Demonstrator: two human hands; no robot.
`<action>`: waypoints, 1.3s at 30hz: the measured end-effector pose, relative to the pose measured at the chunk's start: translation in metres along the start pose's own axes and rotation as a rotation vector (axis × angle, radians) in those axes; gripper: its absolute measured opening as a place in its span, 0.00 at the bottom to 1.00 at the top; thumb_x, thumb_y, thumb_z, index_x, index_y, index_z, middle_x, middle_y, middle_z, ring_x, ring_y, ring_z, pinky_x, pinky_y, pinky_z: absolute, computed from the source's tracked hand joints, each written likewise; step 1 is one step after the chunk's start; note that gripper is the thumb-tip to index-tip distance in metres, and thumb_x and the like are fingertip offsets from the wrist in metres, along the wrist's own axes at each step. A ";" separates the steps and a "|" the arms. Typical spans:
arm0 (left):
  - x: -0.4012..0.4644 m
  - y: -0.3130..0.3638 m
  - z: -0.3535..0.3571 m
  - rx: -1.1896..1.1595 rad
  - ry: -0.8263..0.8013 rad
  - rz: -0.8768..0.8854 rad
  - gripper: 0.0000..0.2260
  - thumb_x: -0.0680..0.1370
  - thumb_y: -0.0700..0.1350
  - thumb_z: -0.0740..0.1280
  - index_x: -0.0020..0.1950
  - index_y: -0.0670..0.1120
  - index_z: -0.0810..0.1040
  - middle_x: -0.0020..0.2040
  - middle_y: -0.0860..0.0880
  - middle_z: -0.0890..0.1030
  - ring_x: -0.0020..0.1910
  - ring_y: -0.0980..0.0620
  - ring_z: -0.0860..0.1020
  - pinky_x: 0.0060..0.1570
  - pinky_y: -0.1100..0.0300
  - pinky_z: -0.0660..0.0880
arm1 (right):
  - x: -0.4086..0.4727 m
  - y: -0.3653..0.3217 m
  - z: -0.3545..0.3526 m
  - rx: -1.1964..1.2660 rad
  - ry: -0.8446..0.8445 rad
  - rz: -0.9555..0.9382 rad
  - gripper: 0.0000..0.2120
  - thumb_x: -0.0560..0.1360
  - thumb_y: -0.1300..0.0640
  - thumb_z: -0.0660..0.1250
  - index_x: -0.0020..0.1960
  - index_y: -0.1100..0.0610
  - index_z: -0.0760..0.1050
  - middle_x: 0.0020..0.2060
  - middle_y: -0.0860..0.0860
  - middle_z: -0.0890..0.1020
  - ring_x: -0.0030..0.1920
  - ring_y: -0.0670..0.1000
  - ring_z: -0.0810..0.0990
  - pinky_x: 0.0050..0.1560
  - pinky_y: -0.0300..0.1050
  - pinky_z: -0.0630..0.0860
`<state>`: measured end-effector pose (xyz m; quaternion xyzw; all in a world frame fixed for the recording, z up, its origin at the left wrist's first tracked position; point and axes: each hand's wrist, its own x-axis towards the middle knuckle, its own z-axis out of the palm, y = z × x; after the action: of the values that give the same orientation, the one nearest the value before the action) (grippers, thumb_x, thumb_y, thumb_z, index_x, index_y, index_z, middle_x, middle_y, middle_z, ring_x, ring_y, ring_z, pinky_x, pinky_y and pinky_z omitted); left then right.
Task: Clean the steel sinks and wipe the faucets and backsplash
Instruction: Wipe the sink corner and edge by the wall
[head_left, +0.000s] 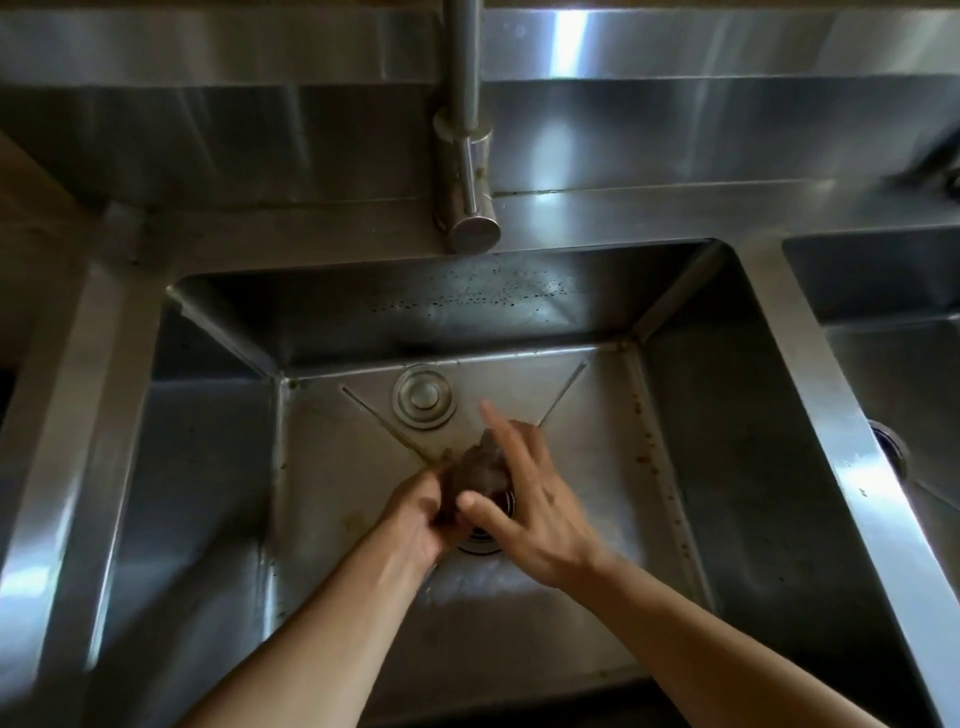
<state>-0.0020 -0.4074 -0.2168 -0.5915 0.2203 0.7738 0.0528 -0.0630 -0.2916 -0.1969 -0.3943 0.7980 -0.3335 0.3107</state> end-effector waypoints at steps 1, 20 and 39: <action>-0.003 -0.002 0.002 0.034 -0.022 -0.006 0.09 0.78 0.42 0.61 0.52 0.39 0.78 0.44 0.40 0.83 0.39 0.48 0.82 0.41 0.60 0.79 | 0.004 0.003 0.003 -0.116 0.021 -0.065 0.30 0.71 0.30 0.54 0.70 0.39 0.60 0.62 0.48 0.67 0.55 0.51 0.76 0.51 0.49 0.77; 0.045 -0.037 0.014 0.760 0.348 0.767 0.17 0.81 0.42 0.60 0.31 0.50 0.69 0.31 0.52 0.72 0.35 0.49 0.71 0.36 0.60 0.63 | 0.047 0.033 0.047 1.094 0.058 1.047 0.15 0.81 0.55 0.55 0.54 0.62 0.78 0.37 0.56 0.81 0.41 0.52 0.80 0.35 0.41 0.76; 0.049 -0.037 0.011 0.961 0.270 0.852 0.11 0.80 0.53 0.60 0.40 0.51 0.70 0.34 0.54 0.75 0.34 0.55 0.73 0.34 0.65 0.66 | 0.052 0.039 0.041 0.981 0.008 1.021 0.16 0.81 0.51 0.57 0.43 0.60 0.77 0.29 0.54 0.76 0.28 0.50 0.73 0.21 0.36 0.67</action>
<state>-0.0134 -0.3786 -0.2710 -0.4550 0.7613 0.4611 -0.0281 -0.0742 -0.3289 -0.2631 0.2157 0.6420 -0.4688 0.5670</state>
